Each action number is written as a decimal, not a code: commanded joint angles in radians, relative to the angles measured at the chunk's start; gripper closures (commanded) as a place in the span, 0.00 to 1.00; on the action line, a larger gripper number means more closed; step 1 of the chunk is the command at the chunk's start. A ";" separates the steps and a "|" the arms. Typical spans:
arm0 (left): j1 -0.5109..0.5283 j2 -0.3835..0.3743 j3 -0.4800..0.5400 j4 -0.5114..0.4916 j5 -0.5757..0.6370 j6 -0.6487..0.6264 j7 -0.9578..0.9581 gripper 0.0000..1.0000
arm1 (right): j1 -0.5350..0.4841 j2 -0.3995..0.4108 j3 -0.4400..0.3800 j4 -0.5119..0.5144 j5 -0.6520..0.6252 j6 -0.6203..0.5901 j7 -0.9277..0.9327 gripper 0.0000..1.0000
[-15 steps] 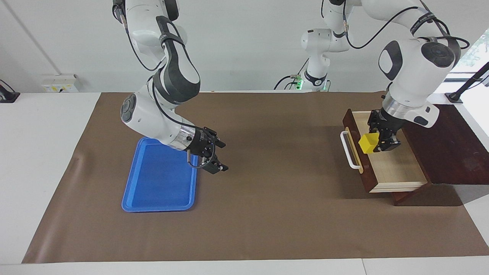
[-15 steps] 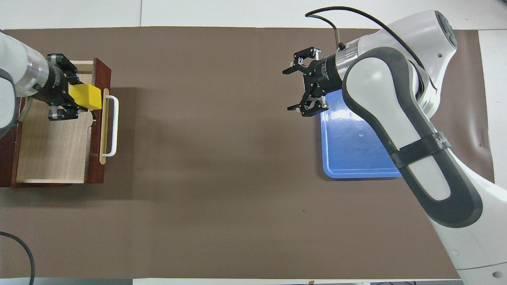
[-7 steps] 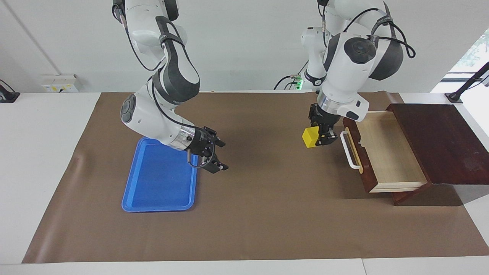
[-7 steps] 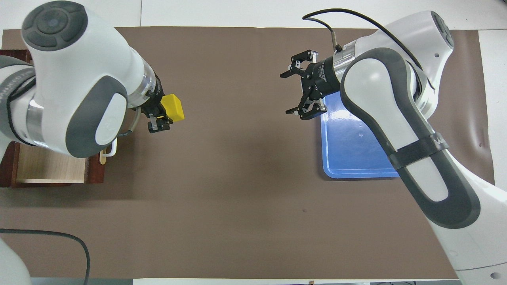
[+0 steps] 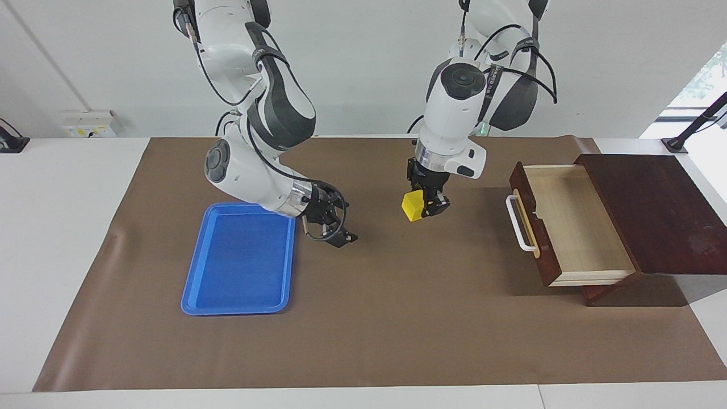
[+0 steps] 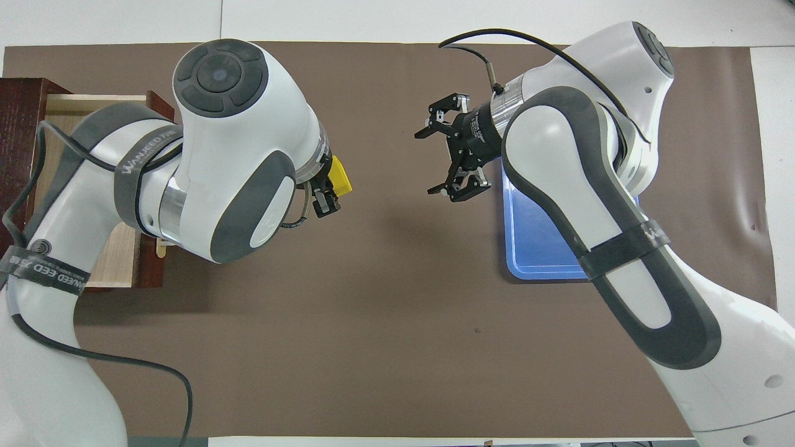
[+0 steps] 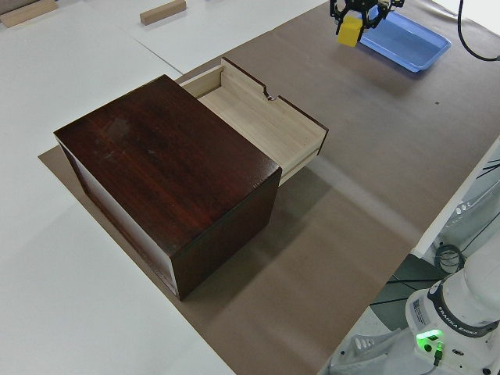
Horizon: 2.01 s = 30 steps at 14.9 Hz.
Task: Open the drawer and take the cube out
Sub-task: 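Lift the cube with the left gripper while the right gripper approaches, then grasp the yellow cube from the left gripper with the right gripper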
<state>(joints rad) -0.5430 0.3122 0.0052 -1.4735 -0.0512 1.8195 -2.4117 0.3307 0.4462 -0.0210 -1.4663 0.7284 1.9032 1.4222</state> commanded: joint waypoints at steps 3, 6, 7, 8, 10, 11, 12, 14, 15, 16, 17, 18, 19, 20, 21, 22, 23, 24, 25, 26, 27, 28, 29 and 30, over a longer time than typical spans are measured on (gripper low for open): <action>-0.006 0.024 0.015 0.033 -0.010 0.017 -0.020 1.00 | 0.033 0.025 0.003 0.037 -0.009 0.010 0.056 0.03; -0.006 0.022 0.015 0.033 -0.004 0.023 -0.018 1.00 | 0.057 0.023 0.003 0.037 -0.020 0.013 0.055 0.04; -0.006 0.022 0.016 0.033 -0.002 0.023 -0.018 1.00 | 0.060 0.023 0.003 0.037 -0.021 0.016 0.052 0.04; -0.006 0.022 0.015 0.030 -0.002 0.026 -0.018 1.00 | 0.062 0.025 0.003 0.037 -0.023 0.022 0.046 0.04; -0.012 0.022 0.015 0.027 0.010 0.029 -0.018 1.00 | 0.062 0.028 0.003 0.040 -0.053 0.025 0.040 0.04; -0.018 0.022 0.015 0.027 0.010 0.026 -0.018 1.00 | 0.061 0.046 0.003 0.072 -0.075 0.011 0.041 0.05; -0.018 0.022 0.015 0.027 0.016 0.023 -0.018 1.00 | 0.060 0.089 0.003 0.148 -0.081 -0.025 0.043 0.06; -0.040 0.018 0.013 0.013 0.054 0.014 -0.008 1.00 | 0.061 0.182 -0.002 0.307 -0.090 -0.105 0.055 0.09; -0.048 0.015 0.012 0.006 0.066 0.014 0.009 1.00 | 0.062 0.209 -0.002 0.354 -0.090 -0.111 0.069 0.09; -0.049 0.013 0.010 0.004 0.067 0.012 0.037 1.00 | 0.079 0.216 -0.004 0.362 -0.093 -0.107 0.073 0.09; -0.049 0.011 0.010 0.002 0.067 0.005 0.069 1.00 | 0.090 0.216 -0.005 0.362 -0.104 -0.105 0.073 0.09; -0.049 0.011 0.009 0.002 0.067 -0.006 0.106 1.00 | 0.094 0.215 -0.005 0.362 -0.121 -0.110 0.073 0.09; -0.048 0.011 0.010 0.004 0.065 -0.012 0.149 1.00 | 0.097 0.212 -0.002 0.359 -0.130 -0.113 0.073 0.09; -0.042 0.011 0.009 0.005 0.065 -0.014 0.160 1.00 | 0.112 0.209 -0.001 0.357 -0.130 -0.115 0.075 0.09; -0.038 0.011 0.009 0.007 0.064 -0.014 0.161 1.00 | 0.126 0.209 -0.005 0.357 -0.129 -0.113 0.075 0.09; -0.038 0.011 0.009 0.006 0.062 -0.012 0.161 1.00 | 0.128 0.209 -0.005 0.357 -0.129 -0.113 0.076 0.09; -0.038 0.011 0.009 0.004 0.060 -0.011 0.160 1.00 | 0.128 0.207 -0.005 0.356 -0.129 -0.113 0.078 0.09; -0.037 0.011 0.010 0.004 0.059 -0.011 0.160 1.00 | 0.128 0.206 -0.004 0.356 -0.126 -0.115 0.080 0.09; -0.037 0.011 0.010 0.004 0.059 -0.011 0.160 1.00 | 0.128 0.206 -0.002 0.357 -0.126 -0.119 0.083 0.09; -0.037 0.011 0.010 0.004 0.057 -0.009 0.158 1.00 | 0.128 0.206 -0.002 0.356 -0.124 -0.125 0.090 0.09; -0.037 0.011 0.010 0.004 0.057 -0.009 0.158 1.00 | 0.128 0.206 -0.002 0.356 -0.121 -0.125 0.099 0.09; -0.037 0.011 0.010 0.004 0.057 -0.009 0.158 1.00 | 0.128 0.204 -0.001 0.356 -0.115 -0.125 0.110 0.10; -0.037 0.011 0.010 0.004 0.057 -0.009 0.158 1.00 | 0.128 0.206 0.000 0.356 -0.115 -0.124 0.125 0.10; -0.037 0.011 0.010 0.002 0.057 -0.009 0.158 1.00 | 0.130 0.206 0.000 0.357 -0.115 -0.118 0.150 0.10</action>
<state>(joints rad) -0.5825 0.3271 0.0139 -1.4687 -0.0001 1.8255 -2.2674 0.4627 0.6391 -0.0236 -1.1399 0.6207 1.8013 1.5195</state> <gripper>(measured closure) 0.449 0.093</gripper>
